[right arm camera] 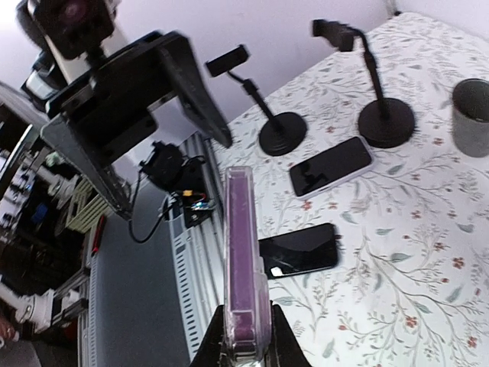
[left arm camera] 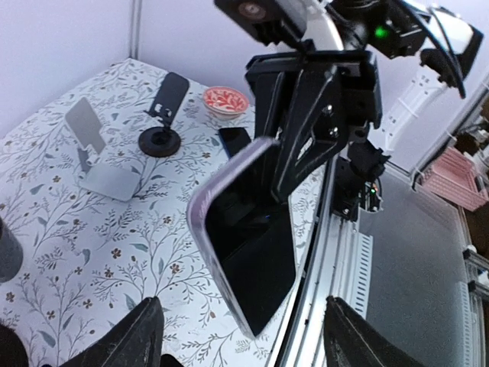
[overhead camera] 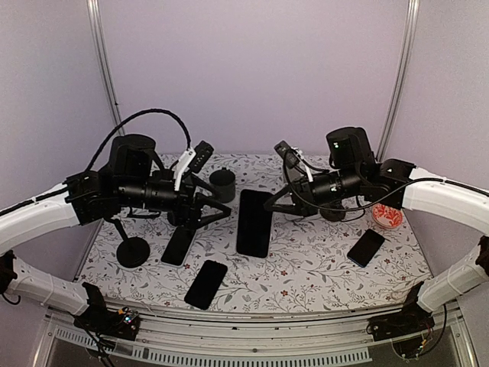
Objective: Place the phone on the phone stand
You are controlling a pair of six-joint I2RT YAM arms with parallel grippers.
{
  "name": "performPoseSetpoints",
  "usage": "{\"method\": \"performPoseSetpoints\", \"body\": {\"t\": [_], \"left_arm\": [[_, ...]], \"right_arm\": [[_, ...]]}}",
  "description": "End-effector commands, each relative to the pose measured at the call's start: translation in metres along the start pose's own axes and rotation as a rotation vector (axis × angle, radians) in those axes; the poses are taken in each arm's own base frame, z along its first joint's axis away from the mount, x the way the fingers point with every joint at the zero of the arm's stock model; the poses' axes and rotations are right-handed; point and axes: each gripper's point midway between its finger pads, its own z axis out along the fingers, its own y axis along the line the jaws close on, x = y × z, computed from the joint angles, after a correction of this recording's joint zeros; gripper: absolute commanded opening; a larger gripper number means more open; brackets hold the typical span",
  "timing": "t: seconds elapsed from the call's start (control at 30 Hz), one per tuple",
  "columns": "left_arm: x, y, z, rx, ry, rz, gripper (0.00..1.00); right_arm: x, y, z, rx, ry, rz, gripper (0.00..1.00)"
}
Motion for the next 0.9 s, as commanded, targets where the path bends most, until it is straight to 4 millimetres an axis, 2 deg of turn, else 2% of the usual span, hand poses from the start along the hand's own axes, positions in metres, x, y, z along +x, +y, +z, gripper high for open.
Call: {"method": "performPoseSetpoints", "body": {"t": [0.0, 0.1, 0.27, 0.47, 0.63, 0.87], "left_arm": [[0.004, 0.032, 0.001, -0.165, -0.03, -0.08, 0.71], [0.007, 0.04, 0.006, -0.192, -0.04, -0.145, 0.7], [0.001, 0.045, 0.016, -0.209, -0.041, -0.212, 0.65], [-0.021, 0.048, 0.02, -0.242, -0.049, -0.21, 0.62], [-0.034, 0.046, 0.02, -0.24, -0.064, -0.211, 0.61], [-0.026, 0.046, 0.017, -0.256, -0.056, -0.24, 0.61]], "right_arm": [[-0.041, -0.03, -0.043, 0.223, -0.17, 0.017, 0.0], [-0.052, -0.055, -0.066, 0.386, -0.248, 0.04, 0.0], [-0.063, -0.095, -0.105, 0.627, -0.363, 0.09, 0.0], [-0.074, -0.125, -0.143, 0.814, -0.447, 0.113, 0.0], [-0.069, -0.154, -0.171, 0.924, -0.482, 0.171, 0.0], [-0.069, -0.179, -0.199, 1.029, -0.511, 0.203, 0.0]]}}
